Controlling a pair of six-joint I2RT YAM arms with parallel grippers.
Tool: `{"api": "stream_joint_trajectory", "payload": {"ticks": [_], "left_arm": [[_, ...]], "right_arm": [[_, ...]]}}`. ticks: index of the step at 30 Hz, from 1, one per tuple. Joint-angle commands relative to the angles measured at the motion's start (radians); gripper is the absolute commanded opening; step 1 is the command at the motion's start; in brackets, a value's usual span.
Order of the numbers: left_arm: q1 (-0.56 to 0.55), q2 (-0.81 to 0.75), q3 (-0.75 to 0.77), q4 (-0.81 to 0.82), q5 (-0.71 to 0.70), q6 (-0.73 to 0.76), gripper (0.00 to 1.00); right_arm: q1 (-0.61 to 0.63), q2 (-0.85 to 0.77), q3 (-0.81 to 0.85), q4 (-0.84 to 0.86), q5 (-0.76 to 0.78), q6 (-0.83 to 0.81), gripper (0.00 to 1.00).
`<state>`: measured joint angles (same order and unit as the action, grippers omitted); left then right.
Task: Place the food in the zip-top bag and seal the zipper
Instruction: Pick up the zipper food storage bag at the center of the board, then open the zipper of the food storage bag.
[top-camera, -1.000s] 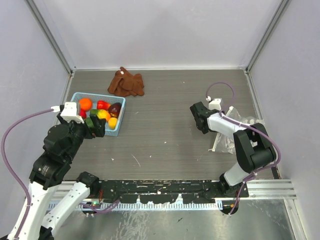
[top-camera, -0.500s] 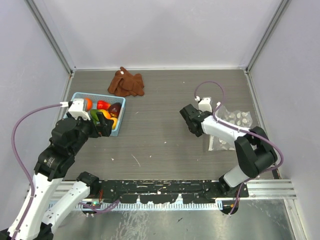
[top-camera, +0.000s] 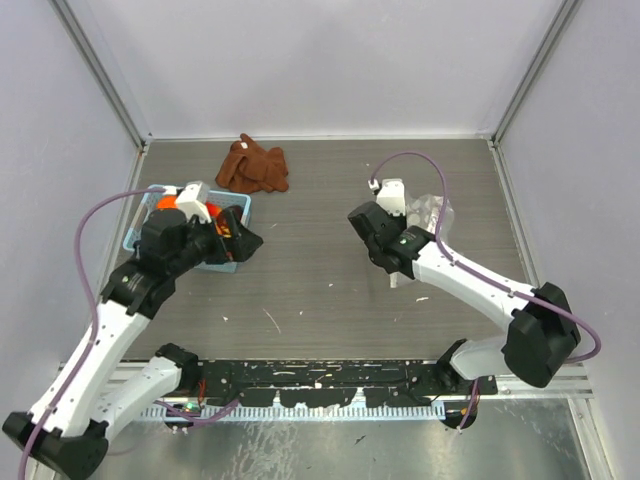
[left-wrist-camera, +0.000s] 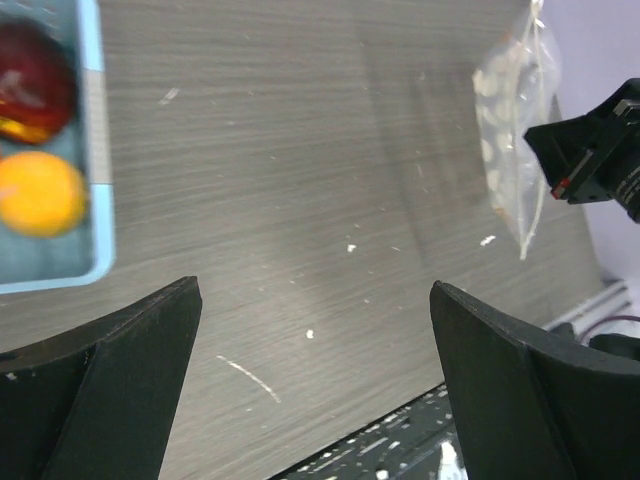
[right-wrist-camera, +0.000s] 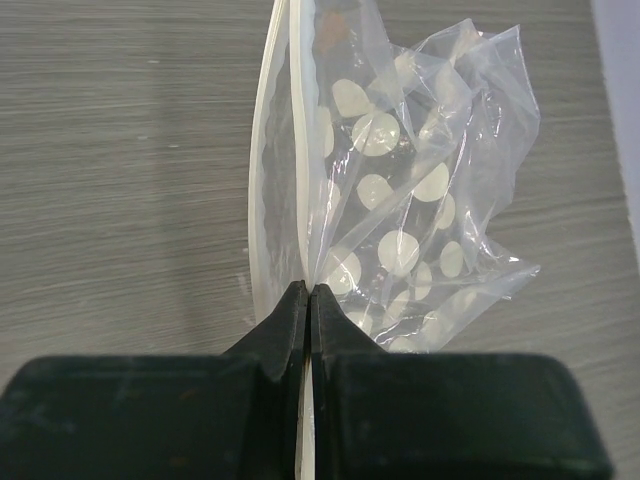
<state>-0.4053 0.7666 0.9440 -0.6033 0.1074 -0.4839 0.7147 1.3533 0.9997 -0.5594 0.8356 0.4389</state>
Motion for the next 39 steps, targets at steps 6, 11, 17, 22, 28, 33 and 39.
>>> {"api": "stream_joint_trajectory", "payload": {"ticks": [6, 11, 17, 22, 28, 33, 39], "left_arm": [[-0.098, 0.130, -0.054, 0.287, 0.116, -0.174, 0.98], [-0.159, 0.202, -0.082, 0.394, 0.073, -0.225, 0.99], [-0.205, 0.263, -0.090, 0.503, 0.033, -0.284, 0.96], [-0.250, 0.314, -0.080, 0.564, -0.009, -0.299, 0.94], [-0.302, 0.382, -0.088, 0.647, -0.062, -0.320, 0.89], [-0.330, 0.443, -0.099, 0.712, -0.080, -0.344, 0.81], [-0.347, 0.496, -0.061, 0.680, -0.112, -0.327, 0.71]], "right_arm": [[0.107, -0.088, 0.028, 0.183, -0.145, -0.058, 0.01], [0.141, -0.114, 0.025, 0.239, -0.225, -0.056, 0.01], [0.168, -0.145, -0.008, 0.301, -0.309, -0.035, 0.01], [0.189, -0.164, -0.035, 0.343, -0.344, -0.028, 0.01], [0.207, -0.168, -0.047, 0.362, -0.367, -0.034, 0.01], [0.215, -0.163, -0.064, 0.389, -0.391, -0.034, 0.01], [0.222, -0.162, -0.083, 0.416, -0.396, -0.032, 0.01]]}}
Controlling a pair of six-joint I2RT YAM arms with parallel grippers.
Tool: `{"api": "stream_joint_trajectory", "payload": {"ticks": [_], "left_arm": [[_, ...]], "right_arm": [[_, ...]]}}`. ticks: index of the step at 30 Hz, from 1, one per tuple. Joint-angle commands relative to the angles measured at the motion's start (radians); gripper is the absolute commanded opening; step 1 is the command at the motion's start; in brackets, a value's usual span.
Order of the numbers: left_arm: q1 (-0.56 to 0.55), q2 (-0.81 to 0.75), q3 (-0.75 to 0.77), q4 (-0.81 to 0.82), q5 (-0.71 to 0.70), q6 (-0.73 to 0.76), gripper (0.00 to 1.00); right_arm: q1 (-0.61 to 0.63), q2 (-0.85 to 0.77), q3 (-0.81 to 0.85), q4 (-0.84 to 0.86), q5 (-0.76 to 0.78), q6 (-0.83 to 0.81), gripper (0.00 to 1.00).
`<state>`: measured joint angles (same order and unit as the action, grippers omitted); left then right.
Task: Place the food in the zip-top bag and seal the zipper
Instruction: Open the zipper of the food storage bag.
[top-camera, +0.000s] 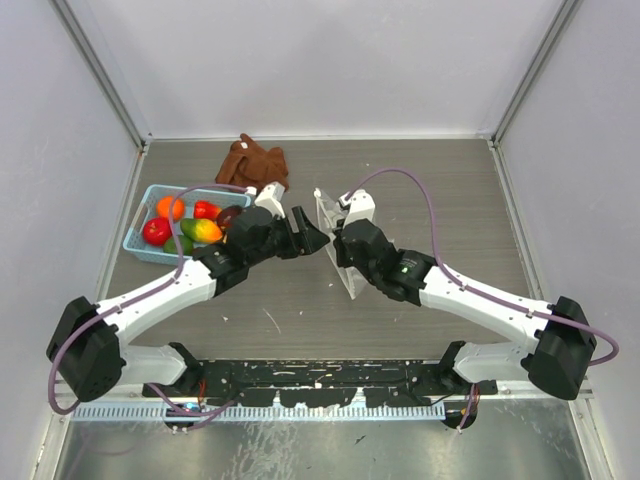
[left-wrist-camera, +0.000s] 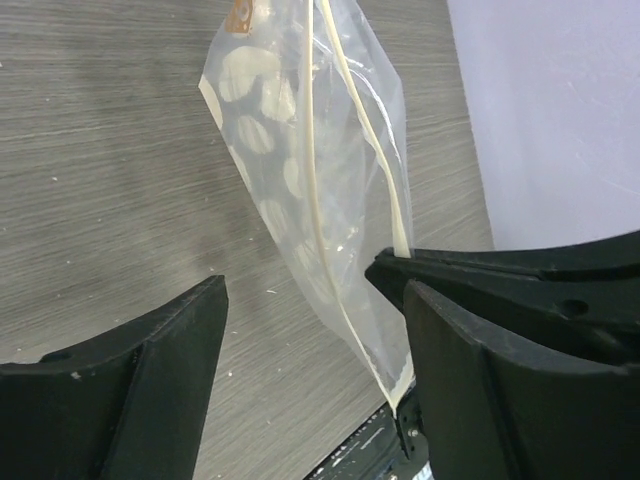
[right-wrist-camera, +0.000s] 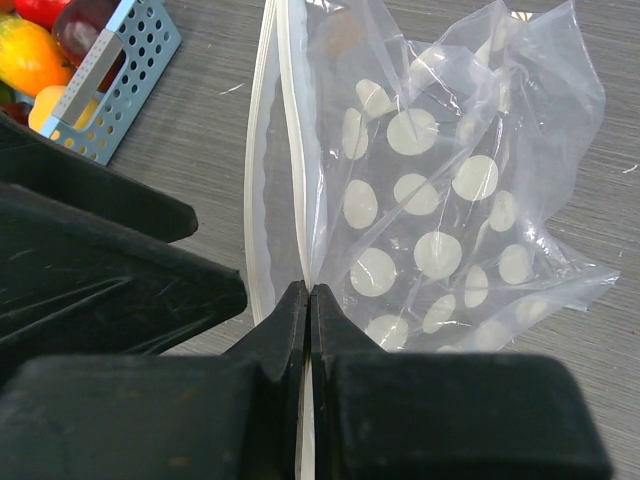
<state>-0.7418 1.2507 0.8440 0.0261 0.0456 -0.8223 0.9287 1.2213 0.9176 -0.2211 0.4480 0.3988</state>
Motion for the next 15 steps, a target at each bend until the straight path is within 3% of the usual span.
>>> {"api": "stream_joint_trajectory", "payload": {"ticks": [1, 10, 15], "left_arm": [[-0.011, 0.029, 0.041, 0.043, -0.057, 0.012, 0.69], [-0.016, 0.101, 0.020, 0.068, -0.056, -0.006, 0.48], [-0.029, 0.139, 0.030, 0.081, -0.053, -0.009, 0.42]], "right_arm": [[0.008, -0.031, -0.002, 0.083, -0.012, 0.008, 0.01], [0.011, -0.040, -0.009, 0.098, -0.038, -0.003, 0.01], [0.012, -0.023, -0.010, 0.111, -0.054, -0.012, 0.01]]}}
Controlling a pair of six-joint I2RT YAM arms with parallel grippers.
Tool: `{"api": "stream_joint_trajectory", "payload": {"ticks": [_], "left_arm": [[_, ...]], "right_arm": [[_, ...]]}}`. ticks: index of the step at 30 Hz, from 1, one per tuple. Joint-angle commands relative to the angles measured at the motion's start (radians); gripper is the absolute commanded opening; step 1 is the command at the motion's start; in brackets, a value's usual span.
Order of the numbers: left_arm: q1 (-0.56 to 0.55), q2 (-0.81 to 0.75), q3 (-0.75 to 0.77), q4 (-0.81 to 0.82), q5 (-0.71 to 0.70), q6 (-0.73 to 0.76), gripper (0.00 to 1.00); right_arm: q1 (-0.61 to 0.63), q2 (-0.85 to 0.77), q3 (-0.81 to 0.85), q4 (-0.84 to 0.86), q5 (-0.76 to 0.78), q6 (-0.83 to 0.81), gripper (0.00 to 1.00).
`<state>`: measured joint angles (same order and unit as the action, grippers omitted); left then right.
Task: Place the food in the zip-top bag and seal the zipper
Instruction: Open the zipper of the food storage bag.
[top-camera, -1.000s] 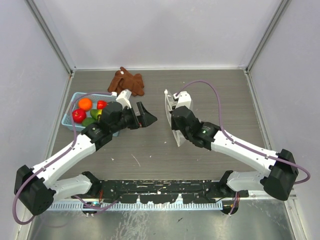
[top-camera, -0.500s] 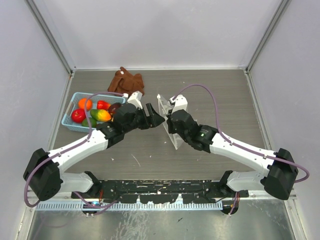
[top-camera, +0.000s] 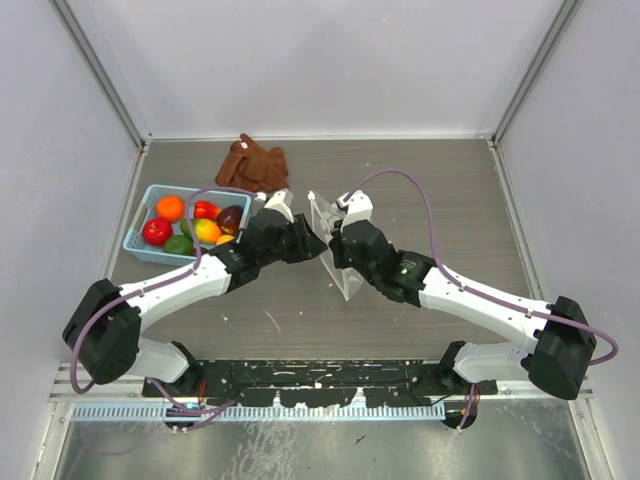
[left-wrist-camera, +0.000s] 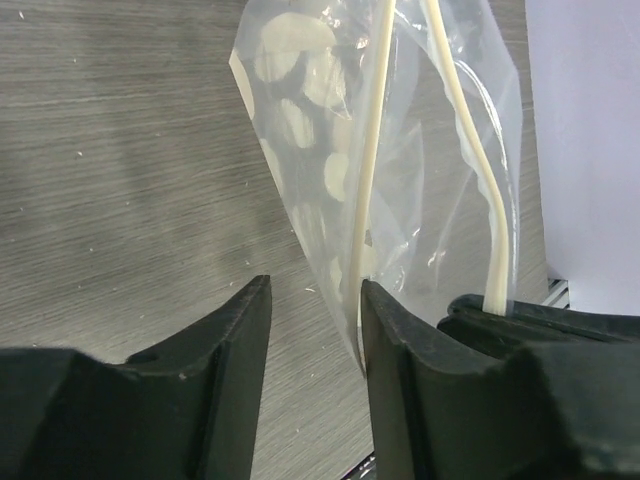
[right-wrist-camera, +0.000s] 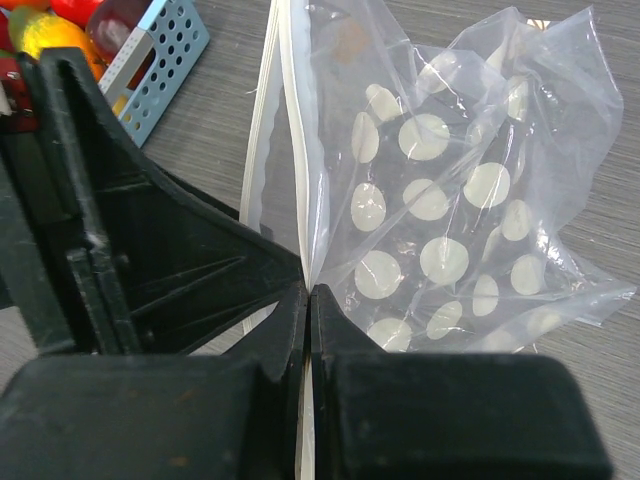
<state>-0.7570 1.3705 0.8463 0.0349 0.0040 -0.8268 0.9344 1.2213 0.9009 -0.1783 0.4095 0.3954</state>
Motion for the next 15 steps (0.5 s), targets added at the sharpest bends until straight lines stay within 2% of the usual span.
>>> {"api": "stream_joint_trajectory", "payload": {"ticks": [1, 4, 11, 13, 15], "left_arm": [[-0.017, 0.027, 0.028, 0.077, -0.010, -0.007, 0.39], [-0.018, 0.043, 0.025, 0.087, -0.004, -0.012, 0.36], [-0.019, 0.018, 0.014, 0.088, -0.003, -0.016, 0.11], [-0.019, 0.003, 0.009, 0.084, -0.002, -0.027, 0.01], [-0.019, -0.013, 0.007, 0.070, -0.002, -0.040, 0.00]], "right_arm": [[0.006, -0.019, 0.009, 0.069, -0.021, -0.009, 0.01], [0.006, -0.017, 0.007, 0.070, -0.023, -0.015, 0.01], [0.006, -0.023, 0.010, 0.035, -0.021, -0.030, 0.03], [0.006, -0.025, 0.005, 0.030, -0.016, -0.029, 0.05], [0.007, -0.029, -0.001, 0.030, -0.008, -0.026, 0.06]]}}
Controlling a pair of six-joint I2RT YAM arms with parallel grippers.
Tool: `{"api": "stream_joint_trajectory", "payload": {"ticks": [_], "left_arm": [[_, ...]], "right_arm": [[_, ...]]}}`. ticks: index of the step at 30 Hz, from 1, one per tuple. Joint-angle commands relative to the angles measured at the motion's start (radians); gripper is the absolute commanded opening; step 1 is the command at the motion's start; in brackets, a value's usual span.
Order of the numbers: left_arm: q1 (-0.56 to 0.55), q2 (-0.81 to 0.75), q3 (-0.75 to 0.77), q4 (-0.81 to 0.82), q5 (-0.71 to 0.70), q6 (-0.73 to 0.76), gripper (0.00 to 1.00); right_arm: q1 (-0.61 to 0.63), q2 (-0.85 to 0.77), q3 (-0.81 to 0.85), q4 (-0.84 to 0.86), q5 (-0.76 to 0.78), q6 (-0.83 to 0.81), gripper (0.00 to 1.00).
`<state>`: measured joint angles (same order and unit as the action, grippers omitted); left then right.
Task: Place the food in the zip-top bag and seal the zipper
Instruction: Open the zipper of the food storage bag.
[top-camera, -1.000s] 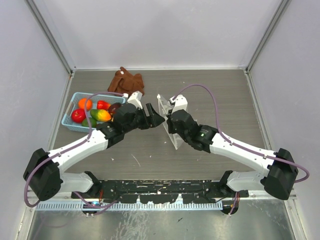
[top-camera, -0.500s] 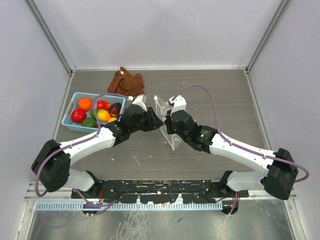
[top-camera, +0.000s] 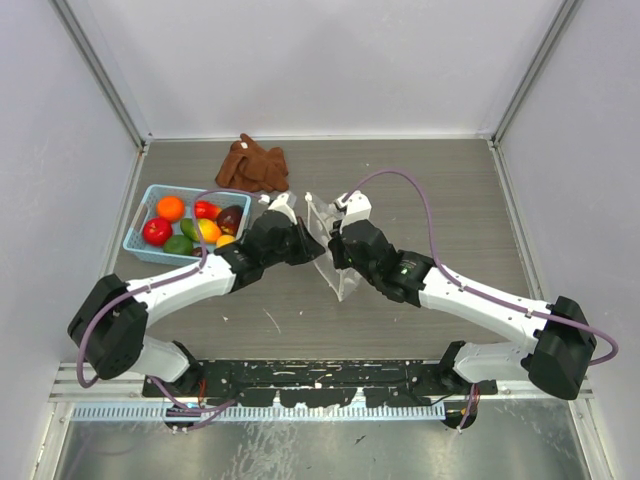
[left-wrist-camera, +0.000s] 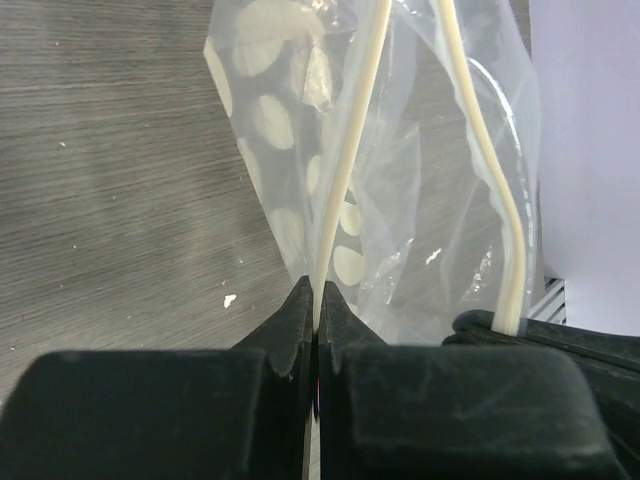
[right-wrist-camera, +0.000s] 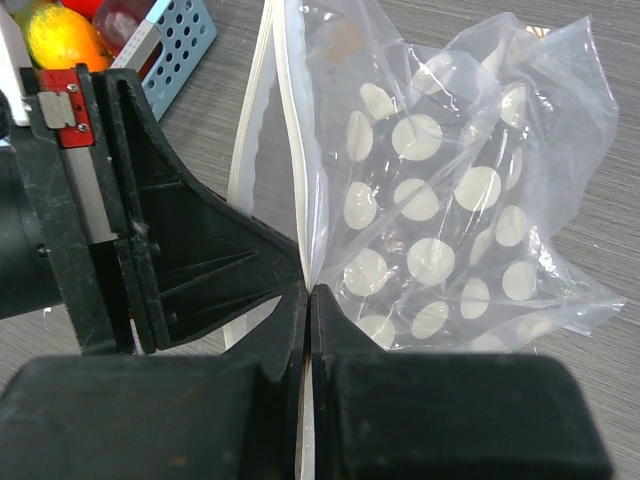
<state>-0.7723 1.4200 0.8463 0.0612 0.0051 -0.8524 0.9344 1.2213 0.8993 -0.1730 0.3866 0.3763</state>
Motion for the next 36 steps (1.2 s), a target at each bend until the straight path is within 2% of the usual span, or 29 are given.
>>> {"api": "stream_joint_trajectory", "payload": {"ticks": [1, 15, 24, 28, 32, 36], "left_arm": [[-0.004, -0.070, 0.005, 0.037, -0.005, -0.021, 0.00], [-0.022, -0.179, -0.021, -0.023, -0.083, -0.080, 0.00], [-0.031, -0.180, -0.022, -0.029, -0.105, -0.081, 0.00], [-0.032, -0.183, -0.019, -0.050, -0.116, -0.067, 0.00], [-0.032, -0.189, -0.005, -0.104, -0.143, -0.040, 0.00], [-0.031, -0.196, 0.022, -0.199, -0.195, -0.001, 0.00]], "right_arm": [[0.007, -0.033, -0.002, 0.024, 0.019, -0.006, 0.07], [0.073, -0.022, -0.003, 0.022, 0.162, 0.045, 0.39], [0.107, 0.031, 0.007, 0.032, 0.196, 0.039, 0.45], [0.111, 0.045, 0.011, 0.010, 0.277, 0.058, 0.42], [0.110, 0.034, 0.026, -0.035, 0.395, 0.069, 0.24], [0.110, 0.010, 0.049, -0.077, 0.502, 0.044, 0.12]]}}
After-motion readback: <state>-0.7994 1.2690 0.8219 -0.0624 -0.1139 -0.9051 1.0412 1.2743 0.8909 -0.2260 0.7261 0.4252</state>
